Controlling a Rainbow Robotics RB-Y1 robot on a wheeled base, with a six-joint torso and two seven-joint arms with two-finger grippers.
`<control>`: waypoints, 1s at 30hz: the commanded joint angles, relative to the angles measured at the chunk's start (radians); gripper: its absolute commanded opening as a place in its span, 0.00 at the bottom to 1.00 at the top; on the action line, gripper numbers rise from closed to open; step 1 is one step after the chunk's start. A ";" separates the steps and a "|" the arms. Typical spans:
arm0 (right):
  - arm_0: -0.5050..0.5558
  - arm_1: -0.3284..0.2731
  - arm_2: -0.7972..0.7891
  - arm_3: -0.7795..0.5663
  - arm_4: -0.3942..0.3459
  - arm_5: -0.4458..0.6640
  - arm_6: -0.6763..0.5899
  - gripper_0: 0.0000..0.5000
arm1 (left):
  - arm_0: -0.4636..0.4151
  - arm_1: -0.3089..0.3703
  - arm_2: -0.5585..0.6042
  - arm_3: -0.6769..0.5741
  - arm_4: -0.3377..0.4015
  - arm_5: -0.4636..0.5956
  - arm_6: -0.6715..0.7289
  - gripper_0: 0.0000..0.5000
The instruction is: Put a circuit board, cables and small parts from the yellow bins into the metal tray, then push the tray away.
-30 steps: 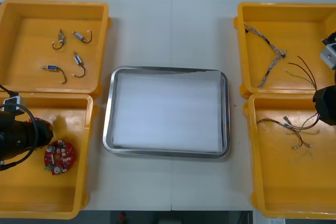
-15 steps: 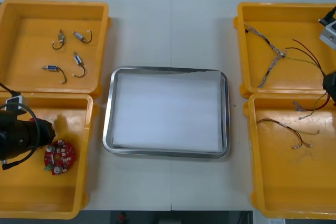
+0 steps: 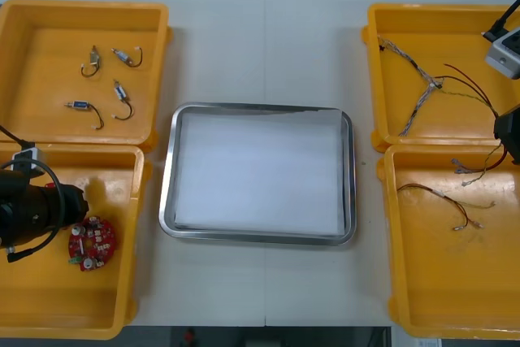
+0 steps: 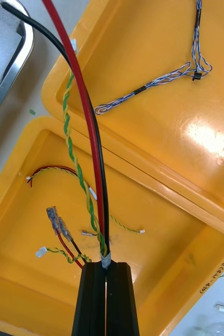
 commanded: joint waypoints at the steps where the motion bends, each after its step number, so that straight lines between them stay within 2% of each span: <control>1: -0.028 -0.041 0.008 0.000 -0.005 0.004 0.020 0.00 | -0.025 -0.011 -0.015 -0.001 0.010 0.008 0.022 0.80; 4: -0.028 -0.041 0.008 0.000 -0.005 0.004 0.020 0.00 | -0.024 -0.010 -0.015 0.006 0.012 0.008 0.021 0.72; 5: -0.028 -0.041 0.008 0.000 -0.005 0.004 0.020 0.00 | -0.022 -0.010 -0.019 0.009 0.012 0.008 0.016 0.57; 7: -0.028 -0.041 0.008 0.000 -0.005 0.004 0.020 0.00 | -0.022 -0.010 -0.030 0.015 0.004 0.000 0.013 0.41; 8: -0.028 -0.041 0.008 0.000 -0.005 0.004 0.020 0.00 | -0.022 -0.010 -0.030 0.015 0.004 0.000 0.013 0.41; 9: -0.028 -0.041 0.008 0.000 -0.005 0.004 0.020 0.00 | -0.022 -0.010 -0.041 0.025 -0.007 -0.016 0.013 0.31; 11: -0.028 -0.041 0.008 0.000 -0.005 0.004 0.020 0.00 | -0.022 -0.010 -0.050 0.036 -0.008 -0.037 0.012 0.26; 13: -0.028 -0.041 0.008 0.000 -0.005 0.004 0.020 0.00 | -0.022 -0.010 -0.064 0.055 -0.011 -0.072 0.010 0.09; 15: -0.028 -0.041 0.008 0.000 -0.005 0.004 0.020 0.00 | -0.022 -0.010 -0.065 0.059 -0.013 -0.080 0.010 0.00; 22: -0.028 -0.041 0.008 0.000 -0.005 0.004 0.020 0.00 | -0.035 -0.008 -0.050 0.052 -0.011 -0.075 0.009 0.00; 30: -0.028 -0.041 0.008 0.000 -0.005 0.004 0.020 0.00 | -0.035 0.012 0.062 -0.063 0.002 0.144 -0.016 0.00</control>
